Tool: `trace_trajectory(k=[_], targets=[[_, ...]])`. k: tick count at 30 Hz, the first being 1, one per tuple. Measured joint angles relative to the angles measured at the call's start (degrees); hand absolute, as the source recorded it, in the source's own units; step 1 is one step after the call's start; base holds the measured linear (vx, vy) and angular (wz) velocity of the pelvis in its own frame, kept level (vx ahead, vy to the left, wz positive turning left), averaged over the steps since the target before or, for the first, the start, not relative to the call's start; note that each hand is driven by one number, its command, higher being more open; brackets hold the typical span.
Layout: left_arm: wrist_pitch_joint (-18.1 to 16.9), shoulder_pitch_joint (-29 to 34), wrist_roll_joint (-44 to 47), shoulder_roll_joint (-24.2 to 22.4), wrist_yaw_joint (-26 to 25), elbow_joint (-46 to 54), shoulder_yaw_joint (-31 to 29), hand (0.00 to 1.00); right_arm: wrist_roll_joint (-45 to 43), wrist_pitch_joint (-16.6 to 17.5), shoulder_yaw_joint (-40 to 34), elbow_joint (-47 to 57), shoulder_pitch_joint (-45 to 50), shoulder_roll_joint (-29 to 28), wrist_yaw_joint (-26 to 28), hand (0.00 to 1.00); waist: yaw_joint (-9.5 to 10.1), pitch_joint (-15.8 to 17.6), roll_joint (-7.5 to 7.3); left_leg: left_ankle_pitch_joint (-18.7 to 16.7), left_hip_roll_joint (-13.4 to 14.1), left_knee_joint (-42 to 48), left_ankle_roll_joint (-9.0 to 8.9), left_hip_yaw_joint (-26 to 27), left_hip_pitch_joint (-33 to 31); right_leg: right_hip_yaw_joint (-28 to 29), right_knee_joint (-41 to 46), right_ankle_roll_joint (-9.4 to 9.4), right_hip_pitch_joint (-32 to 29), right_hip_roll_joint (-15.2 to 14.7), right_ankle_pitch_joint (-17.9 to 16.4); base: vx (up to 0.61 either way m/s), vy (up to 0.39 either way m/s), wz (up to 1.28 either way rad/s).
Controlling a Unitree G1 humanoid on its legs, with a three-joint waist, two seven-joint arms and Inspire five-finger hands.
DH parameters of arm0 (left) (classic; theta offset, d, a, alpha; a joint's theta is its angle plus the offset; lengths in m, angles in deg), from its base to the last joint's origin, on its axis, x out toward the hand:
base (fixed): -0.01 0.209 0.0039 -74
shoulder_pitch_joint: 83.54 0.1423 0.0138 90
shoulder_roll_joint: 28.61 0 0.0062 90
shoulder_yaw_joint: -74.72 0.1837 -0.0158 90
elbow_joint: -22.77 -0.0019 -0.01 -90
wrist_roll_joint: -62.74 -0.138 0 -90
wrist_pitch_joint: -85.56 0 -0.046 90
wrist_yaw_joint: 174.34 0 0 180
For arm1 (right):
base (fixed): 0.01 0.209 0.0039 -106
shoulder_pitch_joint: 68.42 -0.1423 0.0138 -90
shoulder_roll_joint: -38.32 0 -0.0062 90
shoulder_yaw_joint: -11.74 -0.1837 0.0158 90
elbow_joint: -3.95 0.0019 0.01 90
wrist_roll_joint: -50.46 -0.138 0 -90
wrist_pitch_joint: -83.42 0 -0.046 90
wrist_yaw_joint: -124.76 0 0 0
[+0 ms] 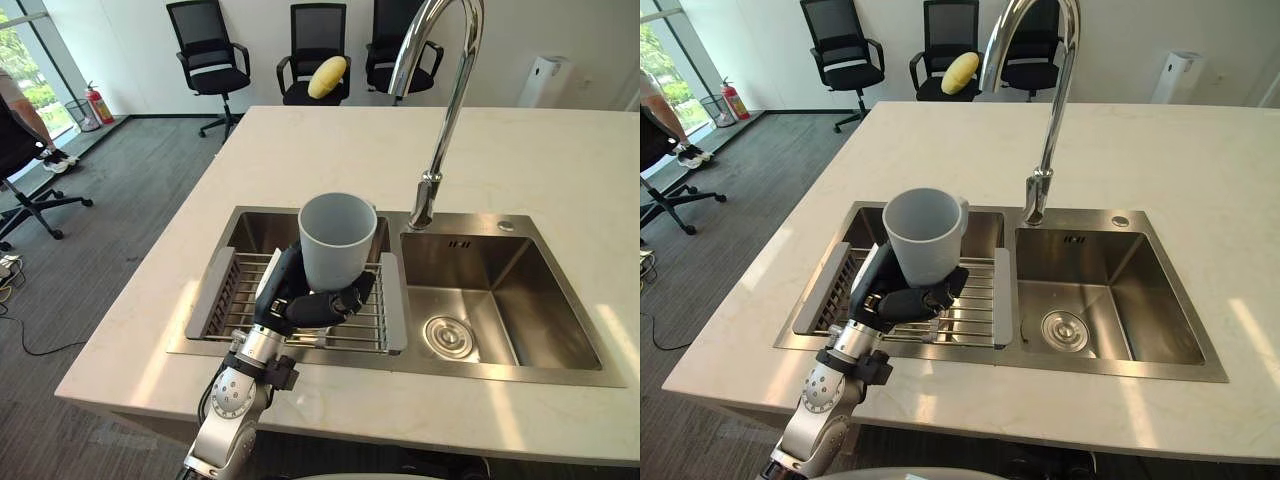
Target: Walk over to the sink, pick up the cup, carry it to the dishwasher, place the cup inside the dishwasher, then close the dishwasher door
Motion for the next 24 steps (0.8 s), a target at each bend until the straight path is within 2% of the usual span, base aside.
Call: trace_trajectory(k=[3, 4, 6, 10, 11, 12, 13, 15, 16, 17, 18, 19, 20, 22, 24], targets=[[-0.20, -0.04, 1.46, -1.54, 0.59, 1.13, 0.07, 0.00, -1.53, -0.57, 1.30, 1.37, -2.93, 1.71, -1.21, 1.00, 2.22, 0.21, 5.03, -1.75, 3.71, -0.59, -1.34, 2.12, -0.43, 1.39, -7.21, -1.46, 1.59, 4.96, 4.15, -0.20, 0.000, -0.19], [-0.21, -0.12, 1.46, -1.75, 0.59, 1.27, -0.16, 0.00, -1.78, -1.13, 2.30, 2.90, -3.42, 1.40, -1.40, 1.00, 2.45, 0.10, 5.19, -2.01, 4.30, 0.20, -1.78, 3.13, -1.72, 2.54, -7.15, -2.11, 0.49, 5.37, 4.94, -0.19, -0.010, -0.54], [0.07, 0.29, 1.31, -2.03, 0.50, 1.69, -0.26, 0.00, -1.80, -2.74, 4.19, 6.61, -2.69, 0.17, -1.45, 1.00, 2.91, 0.03, 5.23, -3.29, 5.90, 2.80, -3.37, 5.51, -3.62, 4.65, -6.31, -3.40, -1.72, 6.26, 6.09, -0.16, -0.040, -0.52], [1.60, 2.45, -0.34, -2.65, 1.06, 8.63, -1.03, 0.00, -1.77, -5.38, 5.38, 11.01, -0.10, -1.10, -1.06, 1.00, 2.32, -0.37, 5.33, -3.75, 7.32, 3.16, -3.79, 8.85, -5.16, 5.56, -4.98, -3.94, -4.69, 6.69, 7.42, -0.07, -0.048, -0.22], [1.55, 2.45, -0.35, -2.97, 2.45, 9.89, -1.02, 0.00, -1.78, -5.55, 5.17, 11.33, 1.05, -1.43, -1.06, 1.00, 2.06, -0.45, 4.30, -4.09, 8.04, 5.72, -2.58, 10.84, -6.19, 4.35, -6.01, -4.18, -5.07, 5.47, 7.93, -0.07, -0.006, 0.47], [1.25, 2.55, -0.35, -3.95, 3.44, 10.20, -0.86, 0.00, -1.79, -5.95, 4.68, 11.26, 1.75, -0.94, -1.30, 1.00, 1.67, -0.48, 3.83, -5.19, 8.87, 11.49, 0.29, 11.87, -7.15, 3.04, -6.09, -4.09, -4.89, 3.87, 8.00, -0.06, 0.009, 0.60], [1.19, 2.77, -0.35, -4.34, 3.90, 10.16, -0.84, 0.00, -1.79, -5.96, 4.52, 11.34, 2.26, -0.70, -1.41, 1.00, 1.34, -0.63, 3.71, -5.53, 9.43, 13.53, 0.79, 12.37, -6.93, 2.31, -6.40, -3.61, -4.57, 3.12, 8.30, -0.07, 0.058, 0.69], [-0.50, 3.85, -0.34, -5.24, 5.49, 9.58, -0.57, 0.00, -1.79, -5.63, 3.68, 11.67, 3.71, -0.45, -1.61, 1.00, 0.53, -2.21, 4.27, -4.72, 10.51, 11.06, -1.61, 12.57, -4.02, 0.14, -8.53, -2.79, -4.82, 1.98, 9.34, -0.04, 0.124, 0.63], [-1.59, 3.81, -0.33, -5.71, 6.14, 8.65, -0.17, 0.00, -1.77, -5.63, 3.52, 11.70, 3.96, -0.34, -1.45, 1.00, 0.39, -2.91, 5.21, -3.63, 10.11, 3.34, -4.04, 11.75, -0.96, -0.95, -9.83, -1.87, -5.54, 2.22, 10.59, -0.02, 0.184, 0.50], [-2.04, 3.61, -0.32, -5.82, 6.49, 8.00, -0.02, 0.00, -1.78, -5.63, 3.26, 11.75, 4.01, -0.41, -1.39, 1.00, 0.19, -3.36, 5.72, -3.68, 9.92, -0.88, -4.55, 10.94, -0.35, -1.79, -10.64, -1.57, -5.86, 2.52, 11.49, -0.03, 0.276, 0.52], [-2.56, 3.24, -0.17, -4.69, 6.61, 5.12, 0.09, 0.00, -1.78, -5.79, 2.23, 11.28, 4.05, -2.23, -1.22, 1.00, 0.09, -3.42, 4.18, -1.33, 7.81, -5.19, -4.61, 10.66, 0.00, -2.71, -13.79, -1.23, -5.29, 1.67, 14.41, -0.02, 0.214, 0.36], [-2.57, 3.39, -0.16, -3.95, 6.58, 3.98, 0.09, 0.00, -1.76, -5.70, 2.19, 11.32, 4.37, -3.09, -0.75, 1.00, 0.07, -3.34, 3.51, -1.13, 7.32, -5.74, -4.19, 10.48, 0.10, -2.92, -15.11, -0.42, -4.64, 1.51, 15.53, -0.04, 0.203, 0.29], [-2.47, 3.47, -0.14, -2.68, 6.28, 1.08, -0.26, 0.00, -1.58, -5.57, 2.17, 11.45, 4.85, -4.13, 0.28, 1.00, -0.05, -3.23, 2.16, -0.97, 6.42, -5.73, -3.93, 10.16, 0.17, -3.50, -16.90, -0.09, -3.55, 0.99, 17.04, -0.03, 0.097, 0.15], [-2.42, 3.52, -0.16, -0.97, 5.22, -2.15, -0.24, 0.00, -1.28, -5.40, 2.19, 11.39, 5.05, -4.66, 0.97, 1.00, -0.68, -3.31, 1.17, -1.00, 5.46, -5.71, -3.34, 9.63, 0.53, -3.93, -18.53, 0.06, -2.05, 0.29, 18.14, -0.05, 0.094, 0.15], [-2.43, 3.72, -0.16, -0.06, 4.41, -4.33, 0.00, 0.00, -1.28, -4.60, 2.18, 11.10, 5.23, -4.59, 1.71, 1.00, -0.73, -3.21, 1.04, -1.20, 5.04, -5.39, -2.85, 9.62, 1.01, -3.87, -19.29, -0.27, -1.11, 0.05, 18.42, -0.06, 0.060, 0.01]])
